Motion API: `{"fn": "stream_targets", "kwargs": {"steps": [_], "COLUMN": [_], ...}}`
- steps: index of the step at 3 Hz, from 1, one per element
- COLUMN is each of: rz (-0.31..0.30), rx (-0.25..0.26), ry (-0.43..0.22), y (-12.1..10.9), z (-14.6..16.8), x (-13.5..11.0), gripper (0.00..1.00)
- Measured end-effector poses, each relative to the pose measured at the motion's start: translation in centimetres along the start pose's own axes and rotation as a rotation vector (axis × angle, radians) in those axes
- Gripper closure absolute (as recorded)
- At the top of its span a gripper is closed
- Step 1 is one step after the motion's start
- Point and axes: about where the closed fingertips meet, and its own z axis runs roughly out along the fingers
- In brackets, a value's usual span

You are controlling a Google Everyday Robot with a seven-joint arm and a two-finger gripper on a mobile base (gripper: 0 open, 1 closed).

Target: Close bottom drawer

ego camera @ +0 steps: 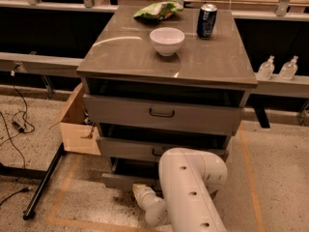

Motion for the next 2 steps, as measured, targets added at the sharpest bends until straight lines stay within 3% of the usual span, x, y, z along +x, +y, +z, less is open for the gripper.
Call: {"fn": "stream_targets", "kwargs": {"steps": [2], "rz": [-0.083], "rx": [0.008], "ry": [0.002], "y": [-2.4], "z": [2.3], "x": [1.5], "gripper": [1.00]}}
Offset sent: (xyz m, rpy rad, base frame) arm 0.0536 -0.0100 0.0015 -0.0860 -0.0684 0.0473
